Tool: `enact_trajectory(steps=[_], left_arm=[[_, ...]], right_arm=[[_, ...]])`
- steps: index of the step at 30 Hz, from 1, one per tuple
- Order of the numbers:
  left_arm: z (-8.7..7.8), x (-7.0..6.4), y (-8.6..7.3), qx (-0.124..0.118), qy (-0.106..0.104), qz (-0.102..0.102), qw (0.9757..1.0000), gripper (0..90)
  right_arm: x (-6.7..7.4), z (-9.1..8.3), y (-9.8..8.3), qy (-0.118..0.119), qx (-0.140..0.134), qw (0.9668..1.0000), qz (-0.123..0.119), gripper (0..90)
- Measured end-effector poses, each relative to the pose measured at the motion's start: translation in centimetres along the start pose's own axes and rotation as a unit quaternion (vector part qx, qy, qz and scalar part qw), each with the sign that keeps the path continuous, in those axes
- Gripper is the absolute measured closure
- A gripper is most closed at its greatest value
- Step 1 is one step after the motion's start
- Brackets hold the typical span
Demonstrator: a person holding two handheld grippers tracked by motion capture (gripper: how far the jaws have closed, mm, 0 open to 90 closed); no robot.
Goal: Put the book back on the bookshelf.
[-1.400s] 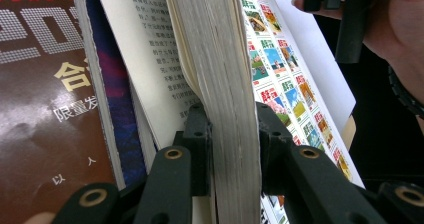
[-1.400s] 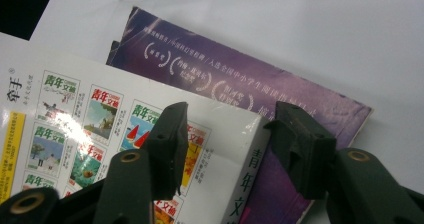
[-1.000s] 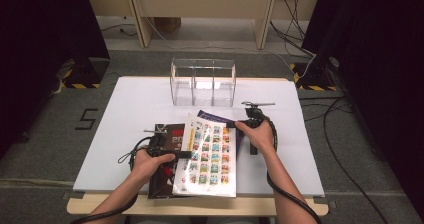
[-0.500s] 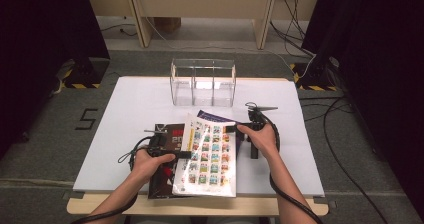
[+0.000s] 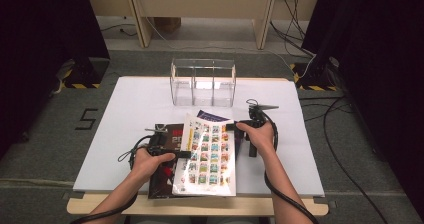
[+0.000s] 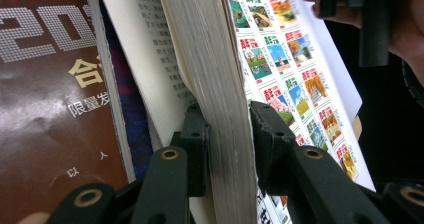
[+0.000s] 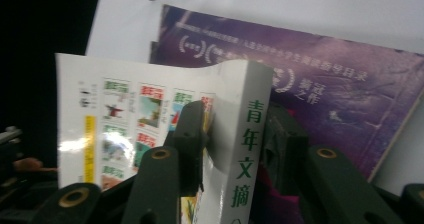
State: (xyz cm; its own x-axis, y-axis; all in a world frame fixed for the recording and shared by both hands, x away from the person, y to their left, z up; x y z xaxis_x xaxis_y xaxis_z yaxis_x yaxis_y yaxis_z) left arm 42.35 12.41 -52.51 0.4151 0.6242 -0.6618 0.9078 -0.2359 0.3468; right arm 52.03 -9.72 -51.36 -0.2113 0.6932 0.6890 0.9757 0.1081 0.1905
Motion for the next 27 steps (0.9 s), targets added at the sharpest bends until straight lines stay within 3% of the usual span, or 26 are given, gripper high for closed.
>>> enact_trajectory(steps=[3, 8, 15, 20, 22, 25, 27], left_arm=[[0.0, 0.1, 0.1, 0.004, -0.001, 0.000, 1.0000, 69.7], [0.0, 0.0, 0.1, 0.004, 0.001, 0.001, 1.0000, 69.6], [-0.1, 0.0, 0.1, 0.009, 0.004, 0.004, 0.9999, 69.4], [-0.1, 0.0, 0.1, 0.005, 0.005, 0.005, 1.0000, 69.4], [-0.2, 0.0, 0.1, 0.007, 0.004, 0.004, 1.0000, 69.4], [-0.3, 0.2, 0.0, 0.008, 0.003, 0.006, 0.9999, 67.5], [-0.5, 0.1, 0.0, 0.003, 0.003, 0.007, 1.0000, 65.4]], right_arm=[[0.5, -0.3, 0.1, -0.001, -0.002, 1.0000, -0.010, 66.0], [0.5, 0.0, -0.1, 0.009, 0.002, 1.0000, 0.003, 65.3], [0.1, 0.7, -0.1, -0.001, 0.023, 0.9996, 0.015, 62.1], [-0.1, 1.3, 0.0, 0.017, 0.026, 0.9990, 0.031, 62.3], [-0.1, 1.3, 0.1, 0.025, 0.023, 0.9991, 0.027, 65.7], [0.6, 0.5, 0.2, 0.066, 0.016, 0.9975, 0.023, 72.5], [1.2, 0.1, 0.2, 0.059, 0.018, 0.9980, 0.010, 73.0]])
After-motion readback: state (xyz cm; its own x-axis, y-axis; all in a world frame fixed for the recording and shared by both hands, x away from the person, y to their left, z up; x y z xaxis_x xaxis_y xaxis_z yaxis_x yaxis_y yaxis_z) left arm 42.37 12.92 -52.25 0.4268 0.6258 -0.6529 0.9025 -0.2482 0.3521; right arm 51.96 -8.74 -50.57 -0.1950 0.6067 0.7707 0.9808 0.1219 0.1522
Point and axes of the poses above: each handheld gripper's, and its own axes: z roughly forward along the jaws, y roughly out of its top, x roughly to its left, the point moved 8 cm from there along z, roughly forward along the jaws, and after that the axes turned 15 degrees about x, right-handed, at the moved point
